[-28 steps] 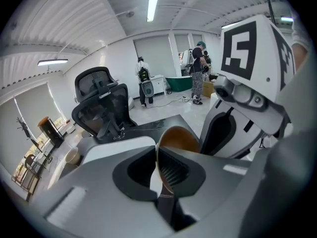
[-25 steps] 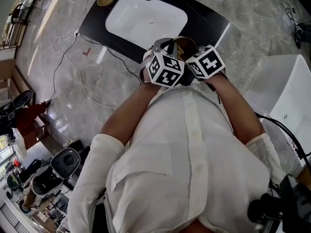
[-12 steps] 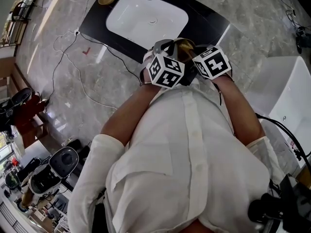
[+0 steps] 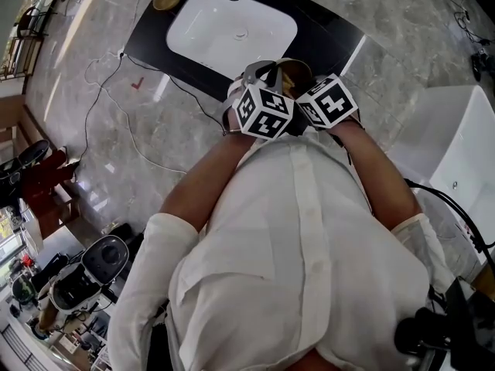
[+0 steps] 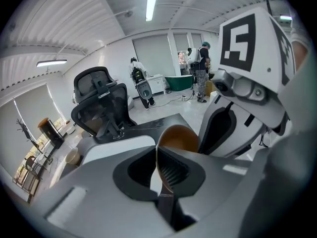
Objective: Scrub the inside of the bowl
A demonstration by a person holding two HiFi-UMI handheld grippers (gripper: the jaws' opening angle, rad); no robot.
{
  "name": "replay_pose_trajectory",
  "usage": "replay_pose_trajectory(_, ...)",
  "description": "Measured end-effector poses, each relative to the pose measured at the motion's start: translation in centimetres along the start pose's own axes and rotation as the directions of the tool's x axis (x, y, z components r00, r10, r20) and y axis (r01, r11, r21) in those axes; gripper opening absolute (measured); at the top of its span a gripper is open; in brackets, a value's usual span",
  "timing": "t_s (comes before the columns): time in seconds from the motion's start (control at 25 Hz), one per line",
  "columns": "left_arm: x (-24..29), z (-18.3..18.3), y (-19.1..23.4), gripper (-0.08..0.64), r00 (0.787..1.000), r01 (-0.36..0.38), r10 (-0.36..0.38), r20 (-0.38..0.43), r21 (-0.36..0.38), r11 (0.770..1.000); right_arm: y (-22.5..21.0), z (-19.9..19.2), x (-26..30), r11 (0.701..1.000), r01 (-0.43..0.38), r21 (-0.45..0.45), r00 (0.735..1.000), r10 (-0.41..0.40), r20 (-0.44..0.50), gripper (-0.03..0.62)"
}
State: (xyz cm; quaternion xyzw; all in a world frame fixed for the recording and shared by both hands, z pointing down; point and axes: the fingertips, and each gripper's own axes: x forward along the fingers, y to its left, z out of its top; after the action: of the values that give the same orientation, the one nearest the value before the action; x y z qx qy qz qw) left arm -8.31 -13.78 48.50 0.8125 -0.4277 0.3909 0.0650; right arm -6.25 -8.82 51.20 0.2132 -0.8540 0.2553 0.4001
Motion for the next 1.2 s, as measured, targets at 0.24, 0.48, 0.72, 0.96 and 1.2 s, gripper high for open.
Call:
replay_pose_trajectory(0.24,0.3,-0.9,-0.4,0.015,1.0,0.014,-0.014,-0.021,-0.005,1.0,-1.6,1.8,-1.5,0.998,0.058,0.0,0.997,-0.058,0.053,0.025)
replay_pose_trajectory(0.48,0.3,-1.2,-0.1,0.015,1.0,0.009,-0.009,-0.025,-0.024,1.0,-3.7,1.1,-3.2,0.994,0.107,0.036,0.992,-0.11,0.064,0.025)
replay_pose_trajectory(0.72,0.1,-1.0,0.8,0.017,1.0,0.013,-0.014,-0.013,-0.082,0.997,-2.2,-0.8,-2.6,0.999,0.053,0.014,0.998,-0.053,0.045,0.025)
replay_pose_trajectory(0.96,-0.2,-0.9,2.5,0.017,0.998,0.058,-0.054,0.022,-0.238,0.97,0.1,-1.0,-3.5,0.995,-0.073,-0.061,0.992,0.079,0.099,0.025)
replay_pose_trajectory(1.2,-0.4,-1.9,5.0,0.017,0.986,0.165,-0.138,0.09,-0.517,0.84,-0.8,-1.0,-6.3,0.988,-0.14,-0.064,0.971,0.15,0.187,0.025)
